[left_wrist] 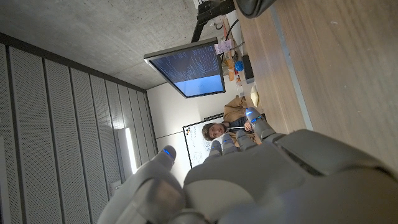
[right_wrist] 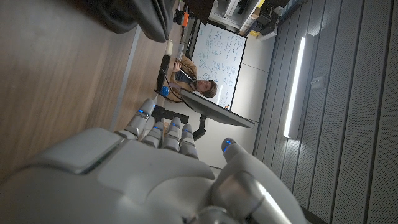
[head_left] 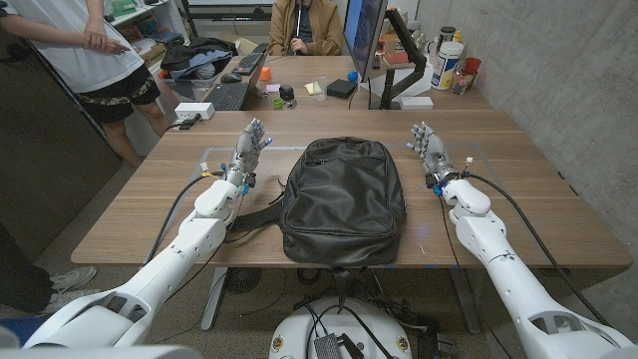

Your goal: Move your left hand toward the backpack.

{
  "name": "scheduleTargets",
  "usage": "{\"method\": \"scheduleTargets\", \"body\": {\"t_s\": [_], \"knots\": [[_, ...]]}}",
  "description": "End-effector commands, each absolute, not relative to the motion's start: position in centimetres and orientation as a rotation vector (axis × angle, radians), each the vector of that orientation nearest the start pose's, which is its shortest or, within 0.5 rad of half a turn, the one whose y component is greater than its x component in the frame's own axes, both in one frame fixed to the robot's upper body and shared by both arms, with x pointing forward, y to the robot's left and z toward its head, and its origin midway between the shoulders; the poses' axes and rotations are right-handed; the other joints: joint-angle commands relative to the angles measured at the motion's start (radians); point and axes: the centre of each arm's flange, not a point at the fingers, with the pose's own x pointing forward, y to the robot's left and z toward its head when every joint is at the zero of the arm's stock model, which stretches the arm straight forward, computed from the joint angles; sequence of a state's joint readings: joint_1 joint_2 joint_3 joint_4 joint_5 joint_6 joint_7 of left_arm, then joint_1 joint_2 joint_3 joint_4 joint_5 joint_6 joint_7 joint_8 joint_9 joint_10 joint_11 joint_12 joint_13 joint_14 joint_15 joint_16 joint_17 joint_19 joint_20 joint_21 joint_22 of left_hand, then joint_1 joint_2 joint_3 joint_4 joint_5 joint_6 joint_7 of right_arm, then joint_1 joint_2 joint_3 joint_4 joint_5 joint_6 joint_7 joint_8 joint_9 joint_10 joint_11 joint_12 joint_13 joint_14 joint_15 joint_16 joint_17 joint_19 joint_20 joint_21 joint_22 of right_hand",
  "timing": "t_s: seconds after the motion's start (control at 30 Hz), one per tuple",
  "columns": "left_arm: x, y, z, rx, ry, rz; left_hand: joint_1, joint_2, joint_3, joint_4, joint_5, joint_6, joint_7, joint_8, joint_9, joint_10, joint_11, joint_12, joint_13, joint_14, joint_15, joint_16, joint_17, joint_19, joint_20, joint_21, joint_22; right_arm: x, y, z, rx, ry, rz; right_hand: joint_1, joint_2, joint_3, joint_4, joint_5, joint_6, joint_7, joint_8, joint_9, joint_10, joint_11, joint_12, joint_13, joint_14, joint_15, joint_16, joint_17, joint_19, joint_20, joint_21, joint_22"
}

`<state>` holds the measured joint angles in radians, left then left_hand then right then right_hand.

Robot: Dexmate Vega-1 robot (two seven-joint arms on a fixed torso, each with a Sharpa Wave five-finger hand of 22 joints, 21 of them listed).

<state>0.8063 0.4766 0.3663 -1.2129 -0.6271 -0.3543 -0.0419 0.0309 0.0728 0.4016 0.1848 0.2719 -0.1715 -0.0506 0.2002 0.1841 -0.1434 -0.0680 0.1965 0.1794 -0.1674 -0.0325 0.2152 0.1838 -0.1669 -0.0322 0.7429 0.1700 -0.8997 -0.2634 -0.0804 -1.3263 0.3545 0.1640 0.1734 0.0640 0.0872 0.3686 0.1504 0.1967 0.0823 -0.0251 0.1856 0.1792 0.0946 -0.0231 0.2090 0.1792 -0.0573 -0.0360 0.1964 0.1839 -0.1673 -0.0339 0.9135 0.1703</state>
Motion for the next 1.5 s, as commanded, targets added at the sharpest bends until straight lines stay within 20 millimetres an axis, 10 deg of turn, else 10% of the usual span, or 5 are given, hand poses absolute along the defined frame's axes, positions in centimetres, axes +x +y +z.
{"method": "scheduleTargets", "body": {"t_s": [0.03,1.5], "knots": [[65.8,29.9,-2.5,-0.033,-0.647,-0.152,0.004,0.108,0.009,-0.001,0.007,-0.033,-0.007,0.004,0.003,0.007,-0.001,0.005,0.006,-0.012,-0.032,0.006,0.003,-0.010,-0.020,-0.007,0.006,65.5,-28.6,-3.2,0.041,-0.581,0.189,0.000,0.085,0.005,0.001,0.006,0.008,0.001,0.005,0.004,0.008,0.005,0.003,0.005,-0.005,-0.026,0.006,0.002,-0.046,-0.107,-0.004,0.001],[63.9,28.7,-0.1,0.062,-0.739,-0.101,0.002,0.102,0.018,0.000,0.003,-0.018,-0.029,-0.002,0.003,-0.003,0.012,-0.003,0.007,-0.019,-0.027,-0.004,0.005,-0.015,-0.012,-0.024,0.008,65.5,-29.6,-3.1,0.035,-0.588,0.208,0.001,0.084,0.004,0.001,0.005,0.019,0.002,0.007,0.004,0.019,0.004,0.006,0.005,-0.002,-0.028,0.007,0.002,-0.045,-0.105,-0.022,0.002]]}}
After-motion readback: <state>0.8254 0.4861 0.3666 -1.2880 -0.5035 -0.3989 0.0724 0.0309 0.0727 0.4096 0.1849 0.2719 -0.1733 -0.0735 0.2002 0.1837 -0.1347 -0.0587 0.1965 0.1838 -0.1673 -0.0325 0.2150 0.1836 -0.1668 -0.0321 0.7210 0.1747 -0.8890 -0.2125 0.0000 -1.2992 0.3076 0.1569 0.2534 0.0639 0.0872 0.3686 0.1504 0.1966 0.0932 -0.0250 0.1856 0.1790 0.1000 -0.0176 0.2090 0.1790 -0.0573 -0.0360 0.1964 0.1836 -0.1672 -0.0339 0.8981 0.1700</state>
